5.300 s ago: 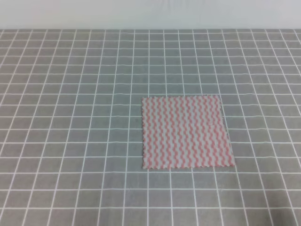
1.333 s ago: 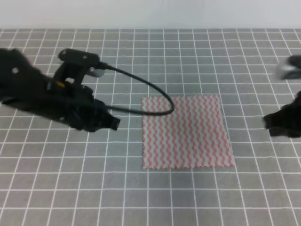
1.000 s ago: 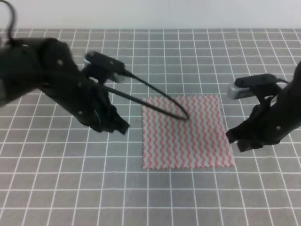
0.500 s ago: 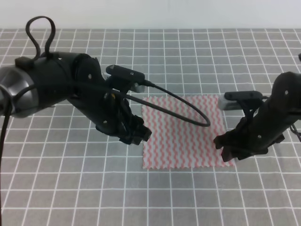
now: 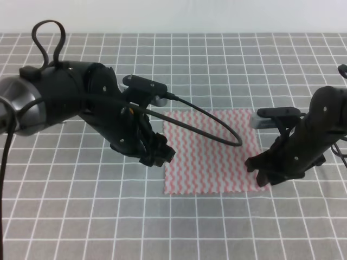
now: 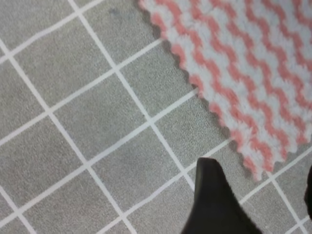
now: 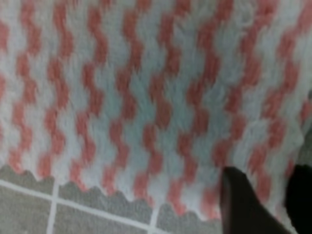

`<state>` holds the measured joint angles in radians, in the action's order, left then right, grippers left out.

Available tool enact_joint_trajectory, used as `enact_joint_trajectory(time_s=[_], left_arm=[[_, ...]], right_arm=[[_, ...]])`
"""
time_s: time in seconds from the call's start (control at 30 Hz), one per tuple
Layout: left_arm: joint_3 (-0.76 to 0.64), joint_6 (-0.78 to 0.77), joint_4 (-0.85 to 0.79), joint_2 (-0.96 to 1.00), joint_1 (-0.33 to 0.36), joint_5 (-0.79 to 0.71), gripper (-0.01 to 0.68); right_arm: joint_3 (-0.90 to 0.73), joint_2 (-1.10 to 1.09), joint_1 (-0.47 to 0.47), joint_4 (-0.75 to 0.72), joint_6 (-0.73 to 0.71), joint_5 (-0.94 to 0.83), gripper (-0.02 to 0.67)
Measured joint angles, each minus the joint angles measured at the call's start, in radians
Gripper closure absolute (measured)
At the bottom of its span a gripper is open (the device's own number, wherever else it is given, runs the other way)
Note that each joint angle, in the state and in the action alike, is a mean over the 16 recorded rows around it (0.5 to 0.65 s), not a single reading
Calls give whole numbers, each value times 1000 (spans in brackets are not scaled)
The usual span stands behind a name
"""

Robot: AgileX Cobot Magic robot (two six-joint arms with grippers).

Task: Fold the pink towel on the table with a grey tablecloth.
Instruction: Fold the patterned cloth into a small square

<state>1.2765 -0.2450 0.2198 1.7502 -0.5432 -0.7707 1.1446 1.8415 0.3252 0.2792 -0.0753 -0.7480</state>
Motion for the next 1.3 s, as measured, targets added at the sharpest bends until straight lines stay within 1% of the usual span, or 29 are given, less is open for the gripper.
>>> enact_joint_trajectory(time_s=[0.27, 0.4, 0.5, 0.8, 0.97, 1.3], left_arm=[[0, -34, -48, 1, 0, 2, 308], [0, -85, -70, 3, 0, 0, 308], [0, -159, -63, 1, -1, -6, 296], [1, -442, 18, 0, -3, -28, 257], [0, -570, 56, -2, -25, -39, 239], [0, -655, 21, 32, -117, -25, 239]], right_arm=[[75, -2, 0, 1, -2, -47, 601], [128, -3, 0, 2, -3, -79, 652], [168, -6, 0, 3, -4, -101, 663], [241, 1, 0, 5, -4, -114, 664], [256, 3, 0, 6, -4, -103, 664], [259, -2, 0, 12, -7, -78, 664]])
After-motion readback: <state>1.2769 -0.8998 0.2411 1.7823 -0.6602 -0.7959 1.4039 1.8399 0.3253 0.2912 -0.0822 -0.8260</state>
